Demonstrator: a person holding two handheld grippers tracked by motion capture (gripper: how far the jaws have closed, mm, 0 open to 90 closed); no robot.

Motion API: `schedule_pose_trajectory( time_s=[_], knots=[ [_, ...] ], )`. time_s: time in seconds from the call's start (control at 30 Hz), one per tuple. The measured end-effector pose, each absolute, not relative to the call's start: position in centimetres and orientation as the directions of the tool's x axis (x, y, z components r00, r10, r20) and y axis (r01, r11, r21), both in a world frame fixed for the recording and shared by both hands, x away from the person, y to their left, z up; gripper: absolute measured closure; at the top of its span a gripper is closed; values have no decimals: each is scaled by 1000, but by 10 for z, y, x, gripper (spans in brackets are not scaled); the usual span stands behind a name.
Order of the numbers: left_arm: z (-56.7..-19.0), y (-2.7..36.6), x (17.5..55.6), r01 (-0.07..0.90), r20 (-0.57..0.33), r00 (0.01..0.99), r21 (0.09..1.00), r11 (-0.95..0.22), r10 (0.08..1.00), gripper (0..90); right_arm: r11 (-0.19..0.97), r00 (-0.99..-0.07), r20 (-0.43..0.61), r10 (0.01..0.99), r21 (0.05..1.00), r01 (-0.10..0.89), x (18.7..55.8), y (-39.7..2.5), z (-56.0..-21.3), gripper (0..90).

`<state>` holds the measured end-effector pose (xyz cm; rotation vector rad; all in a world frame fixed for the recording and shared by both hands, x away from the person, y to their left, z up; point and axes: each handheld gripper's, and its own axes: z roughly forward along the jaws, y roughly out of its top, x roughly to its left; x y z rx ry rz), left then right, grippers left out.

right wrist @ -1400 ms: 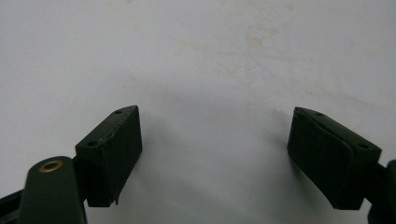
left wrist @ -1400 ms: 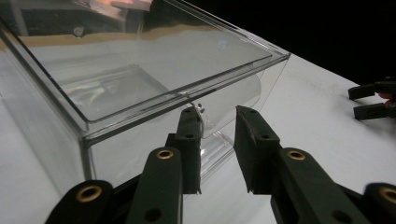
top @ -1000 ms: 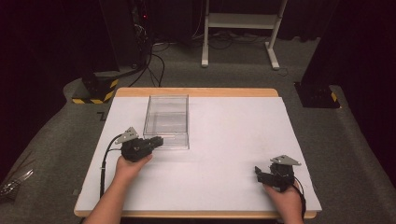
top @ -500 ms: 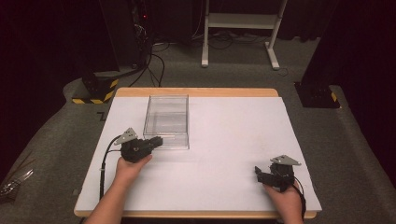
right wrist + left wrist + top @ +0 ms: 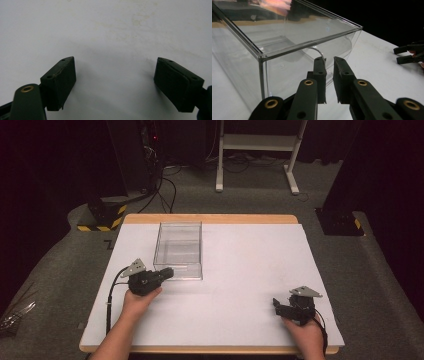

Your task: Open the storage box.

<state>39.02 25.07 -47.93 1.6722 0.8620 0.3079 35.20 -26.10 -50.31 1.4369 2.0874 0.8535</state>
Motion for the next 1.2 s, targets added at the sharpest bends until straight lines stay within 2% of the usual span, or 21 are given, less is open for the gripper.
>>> schedule_pose_trajectory(
  time_s=[1.2],
  knots=[
    [-480, 253, 360, 352, -210, 726, 932, -91, 655, 830, 261, -346, -27, 938, 714, 650, 352, -261, -503, 177]
  ],
)
